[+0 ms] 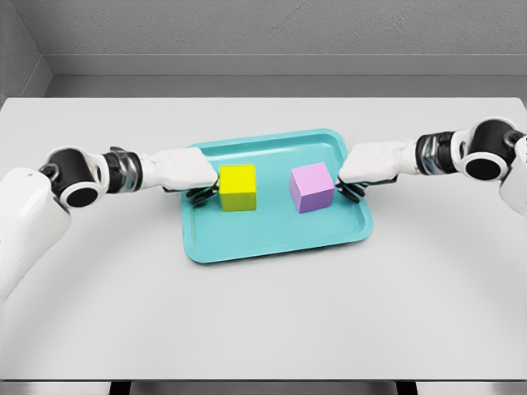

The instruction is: Push two cubes

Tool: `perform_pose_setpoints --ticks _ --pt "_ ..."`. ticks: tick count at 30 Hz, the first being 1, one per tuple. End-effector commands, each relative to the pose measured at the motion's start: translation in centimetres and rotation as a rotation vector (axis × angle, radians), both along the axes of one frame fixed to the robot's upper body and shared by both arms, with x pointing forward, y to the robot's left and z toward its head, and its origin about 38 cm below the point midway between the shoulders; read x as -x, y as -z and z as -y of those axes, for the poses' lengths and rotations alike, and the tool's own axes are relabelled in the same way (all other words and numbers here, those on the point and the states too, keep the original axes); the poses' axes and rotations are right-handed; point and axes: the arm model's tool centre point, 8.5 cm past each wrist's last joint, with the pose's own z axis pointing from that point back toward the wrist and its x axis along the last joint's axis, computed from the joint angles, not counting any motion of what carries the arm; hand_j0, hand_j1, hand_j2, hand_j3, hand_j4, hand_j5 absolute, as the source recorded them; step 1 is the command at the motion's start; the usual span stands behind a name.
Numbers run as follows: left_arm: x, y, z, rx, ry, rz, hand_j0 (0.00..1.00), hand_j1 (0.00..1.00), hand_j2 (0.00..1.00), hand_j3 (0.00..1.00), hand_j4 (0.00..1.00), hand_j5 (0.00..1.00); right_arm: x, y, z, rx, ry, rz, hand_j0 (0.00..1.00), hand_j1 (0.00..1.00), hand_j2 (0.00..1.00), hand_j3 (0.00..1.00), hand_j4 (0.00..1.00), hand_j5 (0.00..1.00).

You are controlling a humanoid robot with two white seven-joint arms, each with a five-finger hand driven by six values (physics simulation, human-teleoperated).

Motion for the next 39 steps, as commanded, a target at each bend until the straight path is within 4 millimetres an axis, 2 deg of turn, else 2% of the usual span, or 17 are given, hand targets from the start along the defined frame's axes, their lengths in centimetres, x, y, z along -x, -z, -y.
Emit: perform_pose_setpoints --ticks 1,14,18,23,32,39 --pt "0.0 0.0 0.2 0.004 0.001 0.001 0.0 0.0 0.0 0.0 0.0 0.0 0.2 0.7 -0.7 0.007 -0.02 -0.011 0.2 0.2 0.2 0.2 0.2 0.2" --pt "0.0 0.1 1.9 0.011 0.024 0.01 0.0 0.0 0.0 0.0 0.0 0.0 1.5 0.9 -3.9 -0.001 -0.116 -0.01 0.21 0.21 0.21 0.21 0.21 0.21" --pt "-0.1 -0.1 2.1 0.005 0.025 0.019 0.0 0.0 0.0 0.0 0.0 0.0 0.4 0.3 -2.6 0.008 -0.07 0.003 0.23 0.23 0.23 0.23 0.23 0.23" --pt "-0.2 -0.1 2.0 -0.002 0.021 0.021 0.0 0.0 0.0 0.0 0.0 0.0 -0.5 0.4 -1.3 0.021 -0.022 -0.004 0.24 0.24 0.24 0.24 0.24 0.24" --pt "-0.5 0.2 1.6 -0.018 0.009 0.02 0.0 0.0 0.0 0.0 0.0 0.0 -0.7 0.0 -2.3 0.001 -0.034 0.004 0.24 0.24 0.24 0.24 0.24 0.24" --pt "-0.8 -0.3 1.4 -0.021 0.002 0.031 0.0 0.0 0.0 0.0 0.0 0.0 -0.6 0.0 -4.1 -0.016 -0.065 0.006 0.24 0.24 0.24 0.24 0.24 0.24"
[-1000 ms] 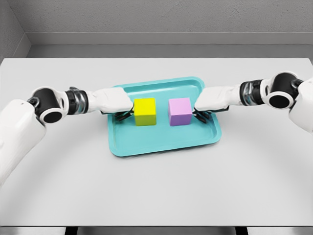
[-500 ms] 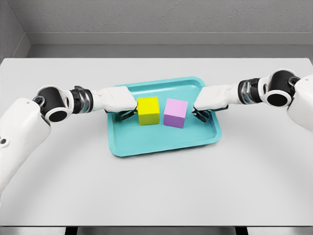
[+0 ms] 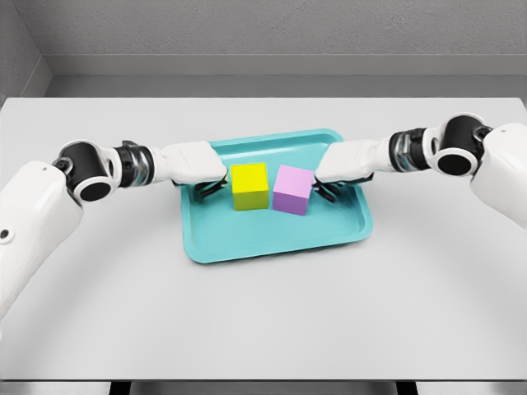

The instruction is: Push two cubes

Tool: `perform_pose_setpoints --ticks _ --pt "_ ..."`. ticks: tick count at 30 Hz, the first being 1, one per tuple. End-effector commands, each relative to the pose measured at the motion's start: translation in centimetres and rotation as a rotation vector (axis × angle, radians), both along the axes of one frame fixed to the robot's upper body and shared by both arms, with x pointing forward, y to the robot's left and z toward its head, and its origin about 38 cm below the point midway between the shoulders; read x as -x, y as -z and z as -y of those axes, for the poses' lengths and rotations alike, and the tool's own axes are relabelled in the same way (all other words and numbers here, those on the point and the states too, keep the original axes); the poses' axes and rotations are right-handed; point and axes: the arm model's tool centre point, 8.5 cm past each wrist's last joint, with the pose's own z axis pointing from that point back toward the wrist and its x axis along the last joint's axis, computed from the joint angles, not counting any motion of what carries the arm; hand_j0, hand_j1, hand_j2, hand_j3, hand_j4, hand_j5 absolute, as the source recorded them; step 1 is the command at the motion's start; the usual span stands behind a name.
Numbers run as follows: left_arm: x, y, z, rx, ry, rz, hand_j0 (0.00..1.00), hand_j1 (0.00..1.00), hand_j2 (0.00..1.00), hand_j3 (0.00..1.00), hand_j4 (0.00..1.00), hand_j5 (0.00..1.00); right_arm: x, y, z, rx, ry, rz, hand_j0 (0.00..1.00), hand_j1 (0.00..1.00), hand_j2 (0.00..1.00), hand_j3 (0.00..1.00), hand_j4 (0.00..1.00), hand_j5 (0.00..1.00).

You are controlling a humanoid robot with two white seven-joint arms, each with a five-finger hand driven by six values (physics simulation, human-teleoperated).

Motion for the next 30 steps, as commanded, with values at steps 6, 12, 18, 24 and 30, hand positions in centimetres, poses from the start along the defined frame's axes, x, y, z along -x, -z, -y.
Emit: perform_pose_setpoints --ticks 6,12,18,24,30 --pt "-0.1 0.2 -0.1 -0.02 -0.005 0.007 0.0 0.0 0.0 0.0 0.0 0.0 -0.2 -0.6 -0.9 -0.015 -0.01 0.009 0.25 0.25 0.25 0.25 0.25 0.25" --pt "0.0 0.2 0.5 -0.016 0.006 0.009 0.0 0.0 0.0 0.0 0.0 0.0 -0.4 -1.3 -2.4 -0.032 -0.035 0.023 0.27 0.27 0.27 0.27 0.27 0.27" --pt "0.0 0.2 1.1 -0.023 0.011 0.018 0.0 0.0 0.0 0.0 0.0 0.0 -1.0 -2.8 -2.4 -0.061 -0.026 0.051 0.27 0.27 0.27 0.27 0.27 0.27" --pt "-0.3 -0.2 1.0 -0.021 0.009 0.026 0.0 0.0 0.0 0.0 0.0 0.0 -2.8 -9.6 4.8 -0.193 0.155 0.184 0.36 0.36 0.36 0.36 0.36 0.36" --pt "-3.7 -3.5 -3.6 0.001 -0.129 0.057 0.01 0.01 0.01 0.01 0.01 0.01 -1.3 -8.1 16.1 -0.239 0.413 0.163 1.0 1.0 1.0 1.0 1.0 1.0"
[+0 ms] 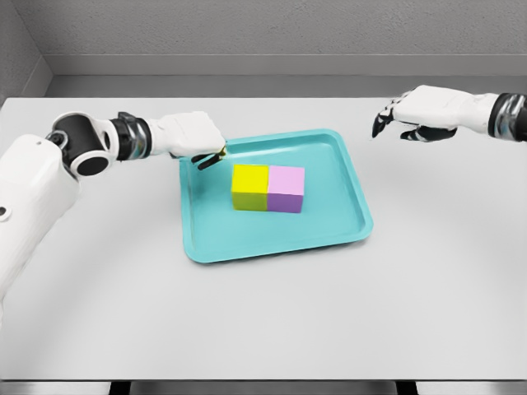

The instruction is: Push two cubes

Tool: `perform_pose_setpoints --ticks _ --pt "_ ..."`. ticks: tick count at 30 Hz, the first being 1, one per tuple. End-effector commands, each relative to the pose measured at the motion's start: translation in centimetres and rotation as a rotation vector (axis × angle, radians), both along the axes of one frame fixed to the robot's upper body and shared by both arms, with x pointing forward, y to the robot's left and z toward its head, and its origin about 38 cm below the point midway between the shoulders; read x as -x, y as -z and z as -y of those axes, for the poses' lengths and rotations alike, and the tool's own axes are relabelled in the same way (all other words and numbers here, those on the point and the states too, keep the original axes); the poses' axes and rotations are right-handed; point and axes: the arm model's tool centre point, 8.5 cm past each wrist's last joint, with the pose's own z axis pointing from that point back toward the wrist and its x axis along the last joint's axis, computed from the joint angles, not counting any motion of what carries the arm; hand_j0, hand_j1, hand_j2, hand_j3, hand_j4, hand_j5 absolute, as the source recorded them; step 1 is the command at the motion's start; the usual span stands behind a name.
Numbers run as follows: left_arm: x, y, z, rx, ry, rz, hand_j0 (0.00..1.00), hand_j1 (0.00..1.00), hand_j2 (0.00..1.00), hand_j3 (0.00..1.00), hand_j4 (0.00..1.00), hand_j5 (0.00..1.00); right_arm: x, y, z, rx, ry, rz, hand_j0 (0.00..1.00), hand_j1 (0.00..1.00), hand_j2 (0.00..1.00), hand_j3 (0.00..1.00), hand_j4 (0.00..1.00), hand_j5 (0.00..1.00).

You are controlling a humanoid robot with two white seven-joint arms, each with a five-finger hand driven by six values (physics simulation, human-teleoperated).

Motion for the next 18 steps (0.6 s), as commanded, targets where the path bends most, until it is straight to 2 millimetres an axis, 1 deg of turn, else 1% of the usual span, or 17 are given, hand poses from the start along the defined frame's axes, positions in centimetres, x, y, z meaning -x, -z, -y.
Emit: perform_pose_setpoints --ticks 1,2,3,4,5,6,8,13,16,17,18 --pt "-1.5 -1.3 -5.2 0.033 -0.133 0.003 0.01 0.01 0.01 0.01 0.01 0.01 -0.1 -0.8 3.6 -0.016 0.091 0.005 1.0 1.0 1.0 1.0 1.0 1.0" --pt "-1.8 -3.2 -7.8 0.078 -0.18 0.027 0.02 0.02 0.02 0.02 0.02 0.02 0.0 -0.4 3.6 -0.016 0.091 -0.004 1.0 1.0 1.0 1.0 1.0 1.0" --pt "-1.7 -5.5 -11.1 0.163 -0.231 0.038 0.09 0.09 0.09 0.09 0.09 0.09 0.1 -0.3 3.7 -0.015 0.092 -0.007 1.0 1.0 1.0 1.0 1.0 1.0" --pt "-1.7 -6.8 -13.0 0.285 -0.258 0.022 0.26 0.26 0.26 0.26 0.26 0.26 0.3 0.0 4.1 -0.009 0.099 -0.014 1.0 1.0 1.0 1.0 1.0 1.0" --pt "-1.8 -7.0 -14.2 0.463 -0.273 -0.04 0.87 0.87 0.87 0.87 0.87 0.87 0.4 0.2 4.2 -0.007 0.101 -0.019 1.0 1.0 1.0 1.0 1.0 1.0" --pt "-1.7 -6.4 -15.6 0.518 -0.301 -0.076 1.0 1.0 1.0 1.0 1.0 1.0 0.4 0.3 4.3 -0.006 0.102 -0.02 1.0 1.0 1.0 1.0 1.0 1.0" --pt "-1.6 -5.7 -16.2 0.518 -0.321 -0.091 1.0 1.0 1.0 1.0 1.0 1.0 0.6 0.5 4.6 -0.001 0.107 -0.025 1.0 1.0 1.0 1.0 1.0 1.0" --pt "-1.5 -4.3 -15.3 0.516 -0.31 -0.122 1.0 1.0 1.0 1.0 1.0 1.0 0.7 0.7 4.6 0.004 0.106 -0.031 1.0 1.0 1.0 1.0 1.0 1.0" --pt "-1.6 -3.4 -15.6 0.507 -0.329 -0.144 1.0 1.0 1.0 1.0 1.0 1.0 0.7 0.8 4.5 0.006 0.102 -0.032 1.0 1.0 1.0 1.0 1.0 1.0" --pt "-1.7 -3.2 -15.1 0.512 -0.321 -0.15 1.0 1.0 1.0 1.0 1.0 1.0 0.7 0.7 4.5 0.006 0.101 -0.031 1.0 1.0 1.0 1.0 1.0 1.0" --pt "-1.7 -2.8 -15.2 0.512 -0.33 -0.159 1.0 1.0 1.0 1.0 1.0 1.0 0.7 0.7 4.5 0.007 0.101 -0.032 1.0 1.0 1.0 1.0 1.0 1.0"
